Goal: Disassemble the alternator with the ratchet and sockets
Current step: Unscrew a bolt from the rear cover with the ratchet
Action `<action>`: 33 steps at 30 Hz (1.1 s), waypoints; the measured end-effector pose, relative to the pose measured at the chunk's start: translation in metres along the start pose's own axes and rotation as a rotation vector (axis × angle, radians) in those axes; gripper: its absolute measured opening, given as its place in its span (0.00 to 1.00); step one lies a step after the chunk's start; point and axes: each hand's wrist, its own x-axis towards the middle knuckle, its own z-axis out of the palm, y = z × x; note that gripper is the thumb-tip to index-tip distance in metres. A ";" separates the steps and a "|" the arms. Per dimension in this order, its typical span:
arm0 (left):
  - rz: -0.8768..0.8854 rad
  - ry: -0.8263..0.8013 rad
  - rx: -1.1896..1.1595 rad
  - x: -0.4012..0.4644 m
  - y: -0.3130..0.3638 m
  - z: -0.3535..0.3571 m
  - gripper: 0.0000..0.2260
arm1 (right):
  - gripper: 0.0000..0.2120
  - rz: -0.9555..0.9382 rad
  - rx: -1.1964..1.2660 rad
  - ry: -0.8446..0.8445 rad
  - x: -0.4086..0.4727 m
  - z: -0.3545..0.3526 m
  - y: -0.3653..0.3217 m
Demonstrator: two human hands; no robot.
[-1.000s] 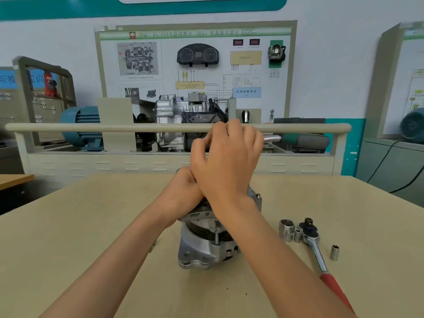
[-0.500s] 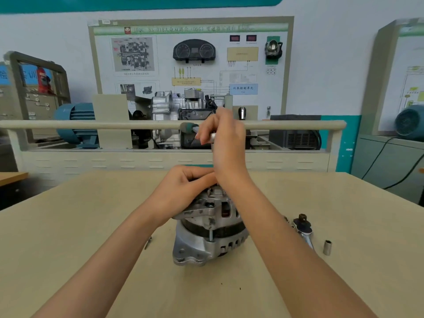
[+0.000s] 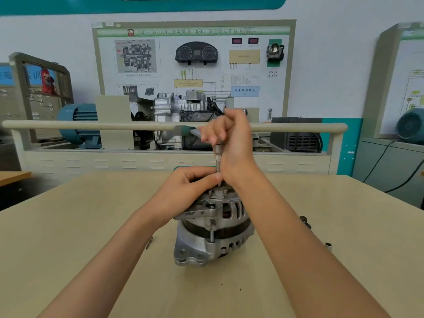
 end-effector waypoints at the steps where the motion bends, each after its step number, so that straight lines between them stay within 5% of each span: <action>1: 0.000 0.007 -0.011 0.000 0.000 0.000 0.08 | 0.32 0.042 0.110 -0.031 0.001 -0.004 -0.001; 4: -0.005 0.007 -0.013 -0.002 0.003 0.002 0.09 | 0.29 -0.095 -0.068 0.013 -0.006 -0.002 0.005; 7: -0.034 0.072 0.074 0.000 -0.003 -0.001 0.22 | 0.16 -0.501 -0.832 0.187 -0.022 0.008 0.021; 10: -0.082 0.142 0.132 0.003 -0.008 -0.002 0.17 | 0.11 -0.571 -1.560 0.313 -0.021 0.011 0.026; 12: -0.065 0.117 0.116 0.002 -0.006 -0.001 0.21 | 0.12 -0.538 -1.493 0.259 -0.018 0.013 0.022; 15: -0.032 0.031 0.050 -0.001 0.000 0.001 0.22 | 0.21 -0.394 -0.785 0.157 -0.013 0.014 0.011; 17: -0.005 -0.003 0.023 -0.001 0.002 0.001 0.14 | 0.25 -0.181 -0.282 0.097 -0.007 0.009 0.004; 20: 0.000 0.003 0.012 0.001 0.000 0.001 0.08 | 0.29 -0.006 0.055 0.027 -0.004 -0.001 0.001; 23: -0.005 -0.007 0.024 -0.001 0.002 0.002 0.11 | 0.25 -0.208 -0.271 0.096 -0.013 0.003 0.006; 26: -0.024 0.053 0.081 0.000 0.000 0.001 0.23 | 0.15 -0.559 -1.034 0.201 -0.026 0.004 0.019; 28: -0.034 0.089 0.101 0.000 0.000 0.001 0.23 | 0.11 -0.594 -1.429 0.356 -0.029 0.005 0.022; 30: -0.051 0.102 0.106 0.000 -0.001 0.001 0.24 | 0.12 -0.540 -1.526 0.392 -0.028 0.008 0.021; 33: -0.051 0.070 0.089 -0.001 0.000 0.000 0.22 | 0.20 -0.504 -1.201 0.236 -0.019 0.016 0.015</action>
